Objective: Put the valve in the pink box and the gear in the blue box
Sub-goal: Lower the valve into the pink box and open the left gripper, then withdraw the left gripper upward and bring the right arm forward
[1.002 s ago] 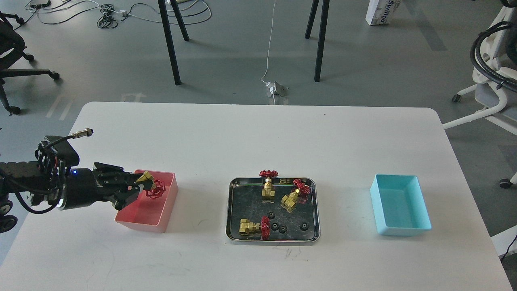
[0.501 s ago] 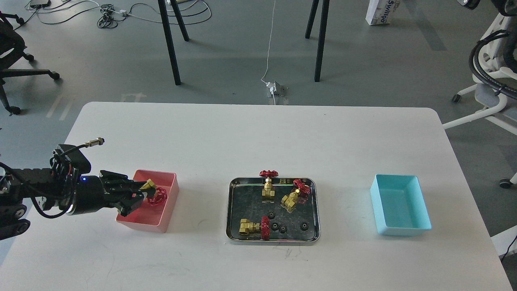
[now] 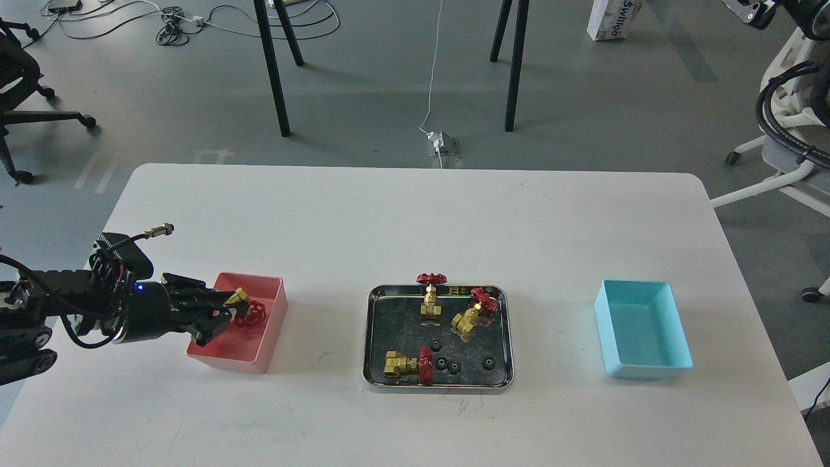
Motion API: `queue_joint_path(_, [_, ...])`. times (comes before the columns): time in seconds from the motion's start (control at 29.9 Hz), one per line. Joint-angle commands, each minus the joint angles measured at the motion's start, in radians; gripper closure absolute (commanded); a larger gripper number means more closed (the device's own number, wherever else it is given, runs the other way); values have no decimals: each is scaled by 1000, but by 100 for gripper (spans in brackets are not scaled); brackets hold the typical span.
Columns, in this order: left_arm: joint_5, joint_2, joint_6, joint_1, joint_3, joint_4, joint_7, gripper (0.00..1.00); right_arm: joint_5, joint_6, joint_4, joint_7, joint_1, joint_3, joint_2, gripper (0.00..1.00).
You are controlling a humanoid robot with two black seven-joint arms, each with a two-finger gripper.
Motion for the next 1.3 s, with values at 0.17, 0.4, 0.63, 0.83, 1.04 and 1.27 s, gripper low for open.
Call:
queue_joint_path(0.17, [1,-12,2,13,0,29,0,76,0,1,-2,0,-5,0,-10,0])
queue_joint_path(0.4, [-6,-14,2,10,-2,28,0,65,0,3,0,0,-18,0,-12,0])
queue_joint_path(0.63, [-6,-11,12,10,-3,22,0,53,0,4,2,0,-24,0,-24,0])
queue_joint_path(0.83, [-17,20,29,9,-58,-1,0,36,-11,11,5,0,-27,-17,-27,0])
queue_joint_path(1.04, [-144,81,-14,6,-201,-67,0,31,-17,23,6,0,-25,-60,-35,0])
queue_joint_path(1.27, [-445,181,-299,6,-510,-236,0,29,-92,23,167,-63,7,-224,-101,0])
